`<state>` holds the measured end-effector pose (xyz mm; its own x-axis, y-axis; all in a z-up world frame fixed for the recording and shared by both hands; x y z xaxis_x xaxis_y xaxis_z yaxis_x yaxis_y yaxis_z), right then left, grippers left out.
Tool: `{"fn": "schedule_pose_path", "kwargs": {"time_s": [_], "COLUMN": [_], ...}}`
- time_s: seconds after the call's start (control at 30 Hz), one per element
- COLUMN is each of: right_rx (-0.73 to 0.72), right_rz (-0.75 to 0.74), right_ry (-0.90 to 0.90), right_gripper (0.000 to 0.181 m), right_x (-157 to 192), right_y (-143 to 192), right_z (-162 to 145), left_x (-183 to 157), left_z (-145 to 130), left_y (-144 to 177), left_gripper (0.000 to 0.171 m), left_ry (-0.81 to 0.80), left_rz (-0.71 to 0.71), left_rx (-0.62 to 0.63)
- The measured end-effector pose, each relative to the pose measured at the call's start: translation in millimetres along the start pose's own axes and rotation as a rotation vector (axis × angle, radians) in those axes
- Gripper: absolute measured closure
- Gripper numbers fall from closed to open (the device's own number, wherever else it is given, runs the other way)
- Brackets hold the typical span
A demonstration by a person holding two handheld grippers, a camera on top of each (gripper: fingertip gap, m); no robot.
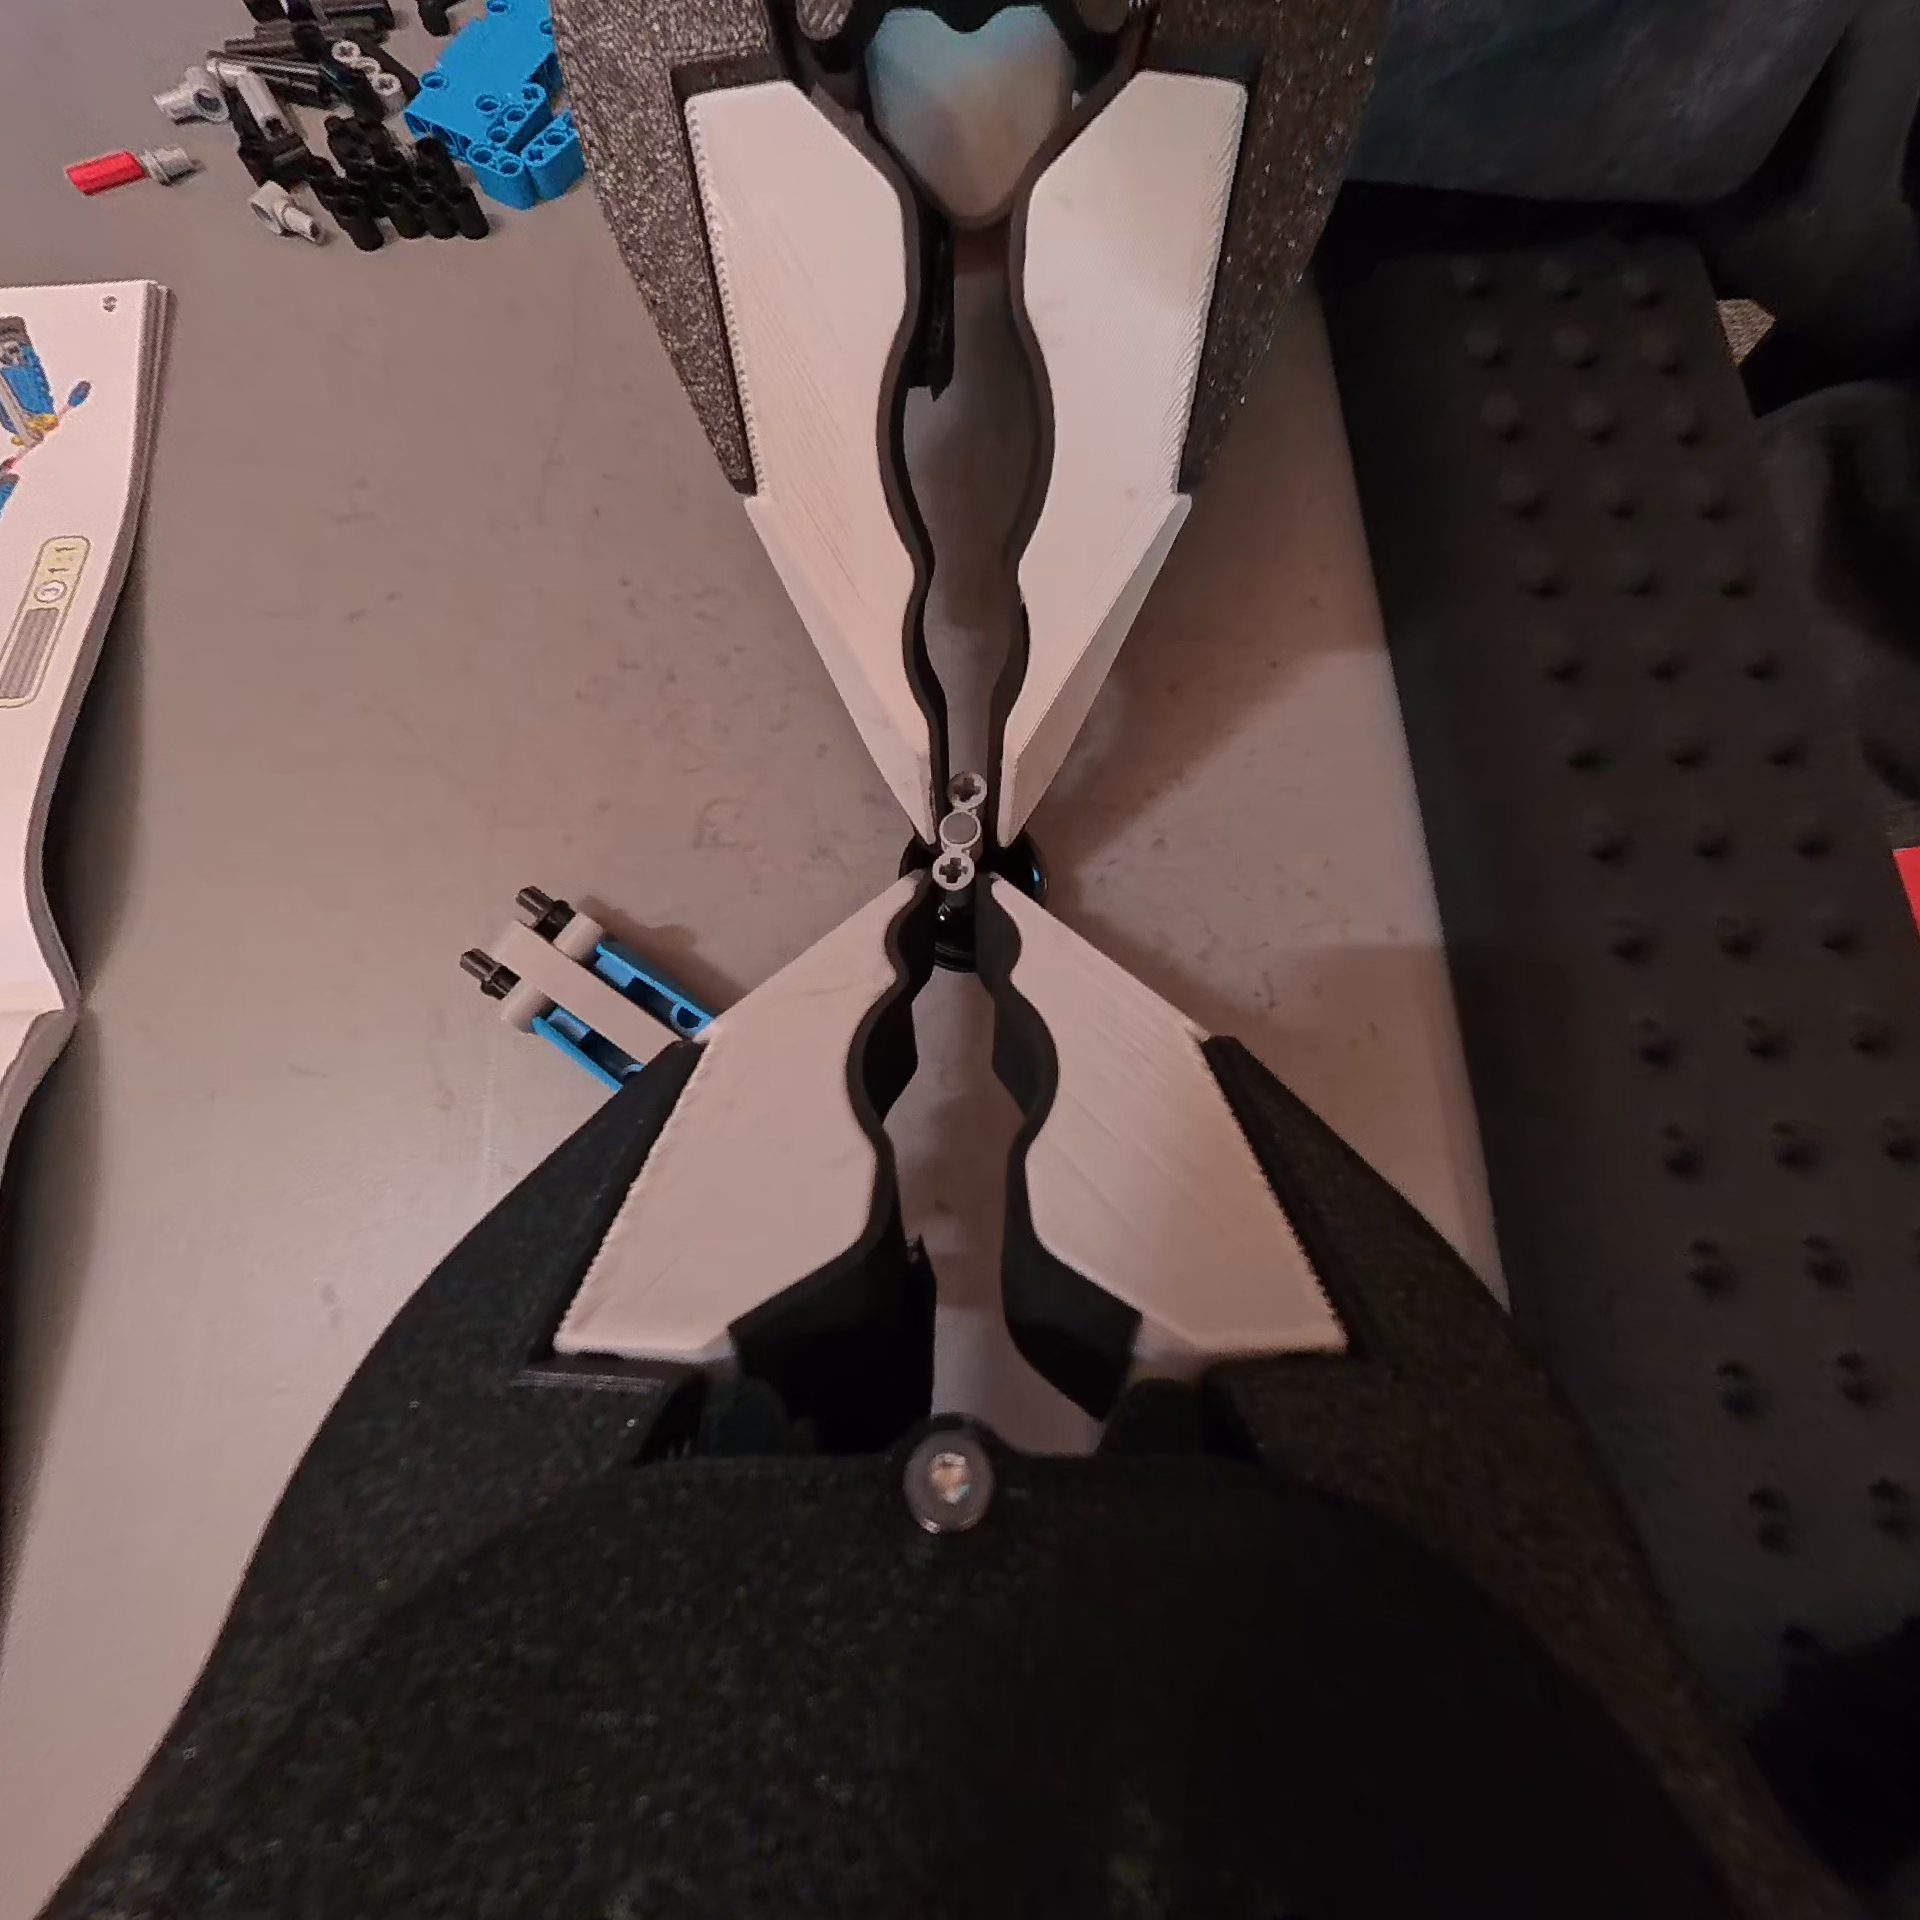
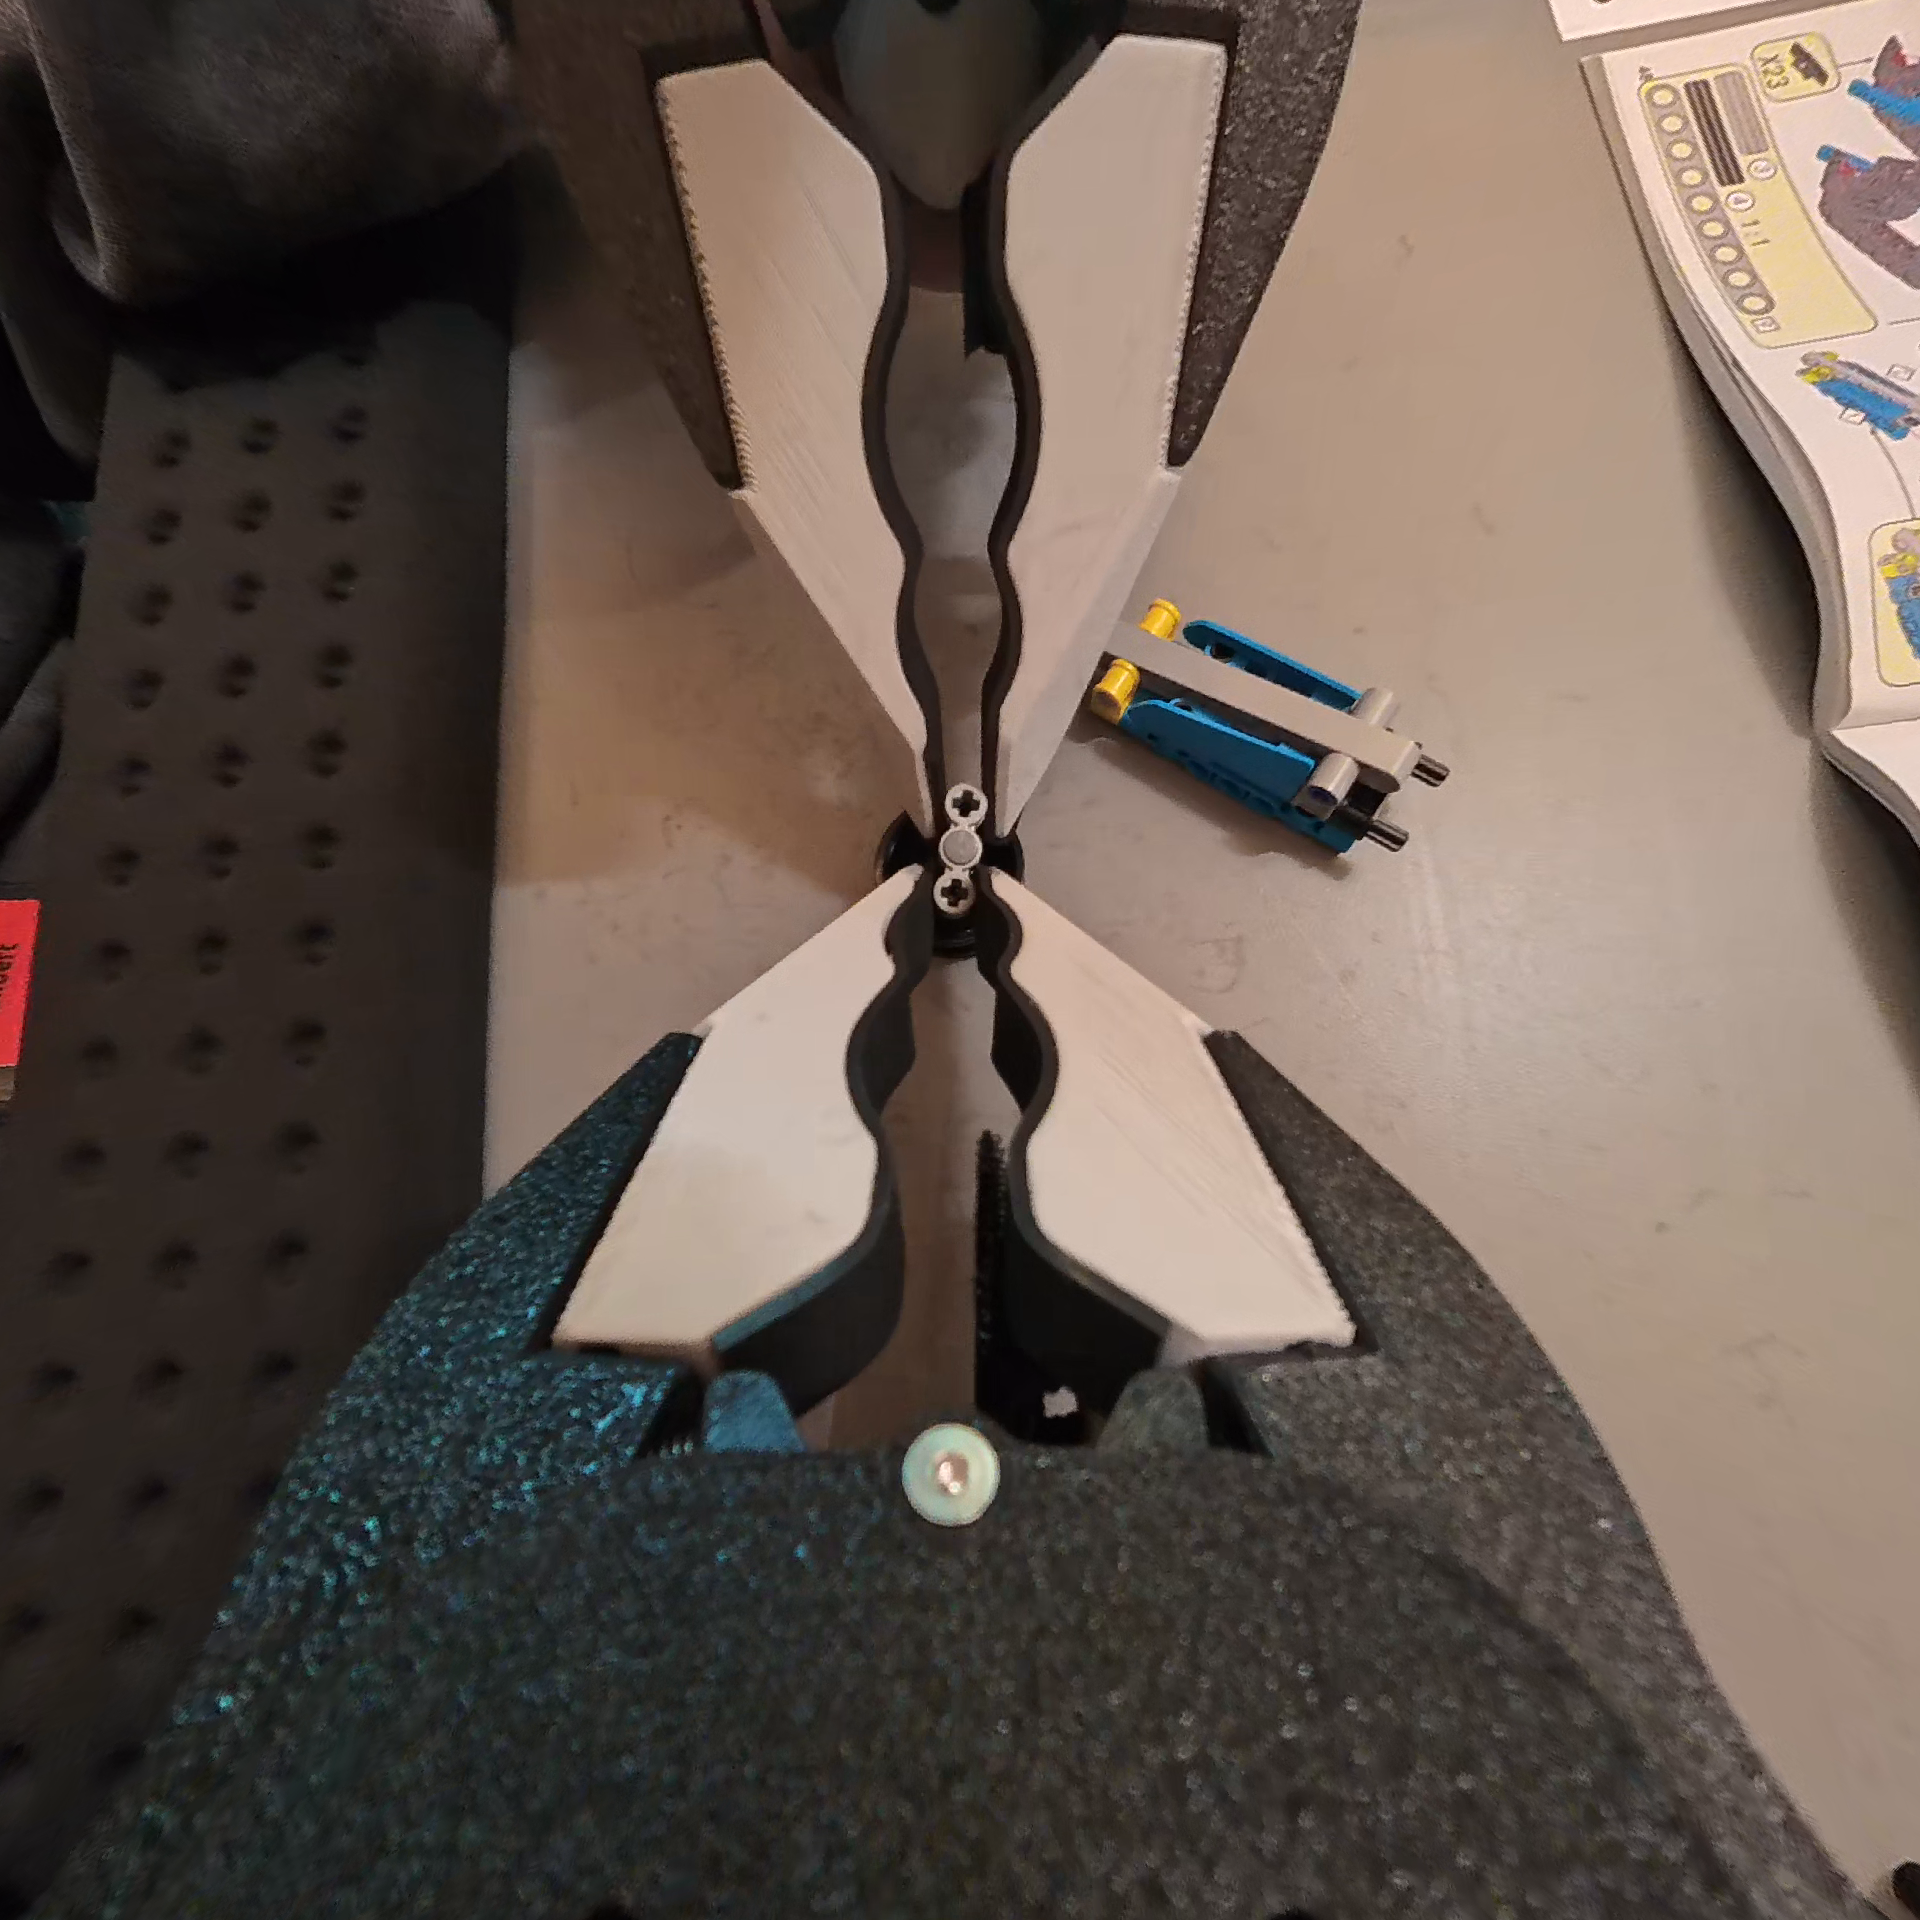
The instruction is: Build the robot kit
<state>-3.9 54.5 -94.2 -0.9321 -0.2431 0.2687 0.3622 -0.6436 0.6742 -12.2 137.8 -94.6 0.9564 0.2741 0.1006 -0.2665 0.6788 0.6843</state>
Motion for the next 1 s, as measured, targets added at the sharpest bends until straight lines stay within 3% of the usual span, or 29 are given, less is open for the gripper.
{"fn": "schedule_pose_path", "kwargs": {"time_s": [0.33,0.77,1.0], "right_rx": [0.049,0.135,0.091], "right_rz": [-0.086,-0.236,-0.192], "right_ry": [0.070,0.024,-0.007], "right_gripper": [0.174,0.174,0.174], "right_x": [2.7,6.1,3.7], "right_y": [0.8,-2.8,-2.5], "right_z": [0.6,5.4,4.8], "left_x": [0.7,3.3,7.1], "left_z": [0.3,-1.9,-5.3], "left_y": [-1.1,-2.0,-2.7], "left_gripper": [0.165,0.165,0.165], "left_ry": [-0.043,-0.065,-0.025], "left_rz": [0.024,0.053,-0.008], "left_rx": [-0.024,-0.029,-0.071]}}
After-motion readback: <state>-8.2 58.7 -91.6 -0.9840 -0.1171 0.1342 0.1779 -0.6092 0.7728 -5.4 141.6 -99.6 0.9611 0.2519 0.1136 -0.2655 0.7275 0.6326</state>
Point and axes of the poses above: each gripper's, where its closed fingertips meet, y back along the fingers, z out of its top, x = y × z across the jaws, the point moved 6 cm from there along y, back along the fingers, and after that the axes turned 14 degrees about z, right-handed, at the moved point
